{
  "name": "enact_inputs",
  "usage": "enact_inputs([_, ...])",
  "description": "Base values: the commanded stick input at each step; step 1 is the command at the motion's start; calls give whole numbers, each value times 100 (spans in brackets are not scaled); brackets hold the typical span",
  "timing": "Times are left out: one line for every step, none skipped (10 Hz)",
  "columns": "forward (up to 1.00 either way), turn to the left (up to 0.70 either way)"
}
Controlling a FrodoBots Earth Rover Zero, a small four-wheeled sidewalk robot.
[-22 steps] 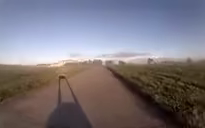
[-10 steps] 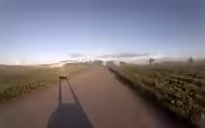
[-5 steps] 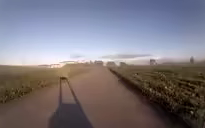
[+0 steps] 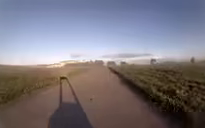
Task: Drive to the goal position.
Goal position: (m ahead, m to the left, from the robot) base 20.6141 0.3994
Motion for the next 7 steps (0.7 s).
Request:
enact_inputs([70, 0])
enact_inputs([70, 0])
enact_inputs([70, 0])
enact_inputs([70, 0])
enact_inputs([70, 0])
enact_inputs([70, 0])
enact_inputs([70, 0])
